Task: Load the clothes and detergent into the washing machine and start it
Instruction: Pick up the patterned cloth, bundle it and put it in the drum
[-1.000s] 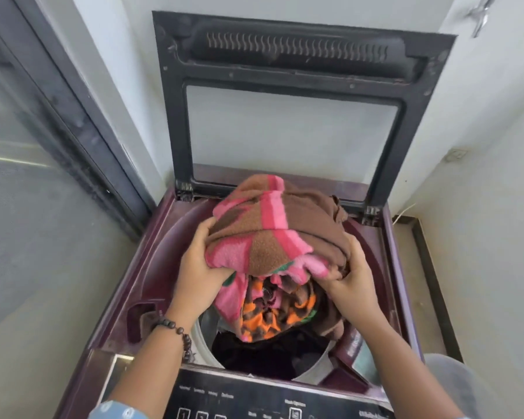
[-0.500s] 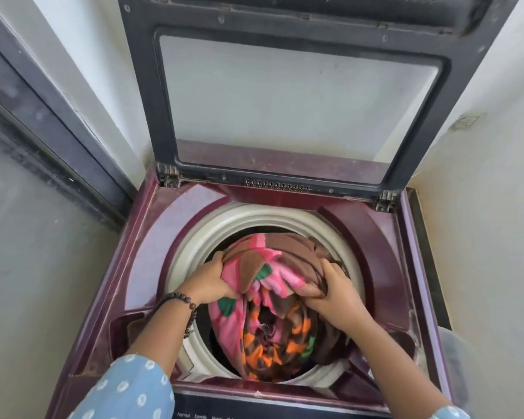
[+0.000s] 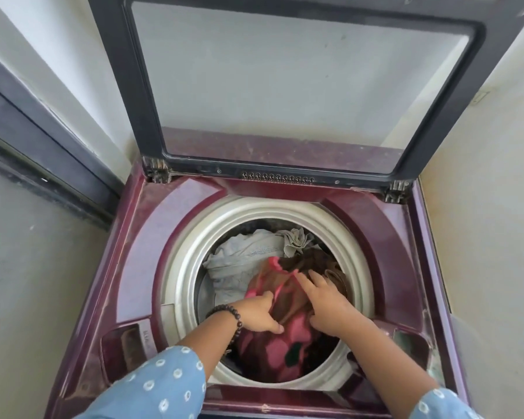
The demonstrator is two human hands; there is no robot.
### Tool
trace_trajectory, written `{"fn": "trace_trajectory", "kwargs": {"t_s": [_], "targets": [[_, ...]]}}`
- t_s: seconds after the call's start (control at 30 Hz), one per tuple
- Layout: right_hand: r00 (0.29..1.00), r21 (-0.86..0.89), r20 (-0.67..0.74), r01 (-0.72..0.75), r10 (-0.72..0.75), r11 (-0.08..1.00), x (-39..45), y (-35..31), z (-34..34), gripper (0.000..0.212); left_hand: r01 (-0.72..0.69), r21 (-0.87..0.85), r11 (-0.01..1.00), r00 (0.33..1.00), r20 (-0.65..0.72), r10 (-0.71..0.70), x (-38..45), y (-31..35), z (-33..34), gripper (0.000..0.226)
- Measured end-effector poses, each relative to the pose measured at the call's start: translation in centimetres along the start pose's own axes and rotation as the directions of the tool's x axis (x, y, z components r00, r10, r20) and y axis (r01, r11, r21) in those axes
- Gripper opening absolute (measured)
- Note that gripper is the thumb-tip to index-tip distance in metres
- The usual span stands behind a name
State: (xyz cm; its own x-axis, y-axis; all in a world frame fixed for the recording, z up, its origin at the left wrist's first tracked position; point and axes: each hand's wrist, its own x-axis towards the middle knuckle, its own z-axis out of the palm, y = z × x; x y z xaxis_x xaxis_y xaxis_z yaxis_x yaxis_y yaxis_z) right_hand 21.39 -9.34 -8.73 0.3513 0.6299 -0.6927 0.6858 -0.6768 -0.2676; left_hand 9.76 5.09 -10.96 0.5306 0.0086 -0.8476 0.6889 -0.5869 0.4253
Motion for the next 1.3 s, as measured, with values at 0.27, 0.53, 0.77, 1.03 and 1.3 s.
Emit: {"fn": "trace_trajectory", "kwargs": {"t_s": [0.27,0.53,0.77,1.03,1.3], "targets": [[0.987,-0.334,0.134,-0.04,0.089,0.942,0.4,-0.1,1.3,0.065,-0.098,0.117,0.988,0.983,0.168,0.078,2.4,4.0,2.0,0.082],[0.982,-0.365,0.144,-0.064,0.125,0.929,0.6,0.2,1.4,0.055,-0.214,0.159,0.964,0.956,0.235,0.173,4.1,4.2,4.1,0.093],[0.999,-0.279,-0.015,-0.051,0.048,0.959,0.3,-0.1,0.8,0.069,-0.159,0.187,0.969,0.953,-0.228,0.201,2.8,2.6,1.3,0.025],[0.963,-0.266,-0.27,-0.052,-0.023,0.963,-1.2,-1.3,0.2,0.074,-0.089,0.377,0.922,0.736,-0.598,0.316,1.4,2.2,0.6,0.041],[0.891,-0.257,-0.449,-0.057,-0.067,0.965,-3.0,-1.6,0.5,0.076,0.068,0.485,0.872,0.531,-0.758,0.38,1.3,1.2,1.6,0.09]]}}
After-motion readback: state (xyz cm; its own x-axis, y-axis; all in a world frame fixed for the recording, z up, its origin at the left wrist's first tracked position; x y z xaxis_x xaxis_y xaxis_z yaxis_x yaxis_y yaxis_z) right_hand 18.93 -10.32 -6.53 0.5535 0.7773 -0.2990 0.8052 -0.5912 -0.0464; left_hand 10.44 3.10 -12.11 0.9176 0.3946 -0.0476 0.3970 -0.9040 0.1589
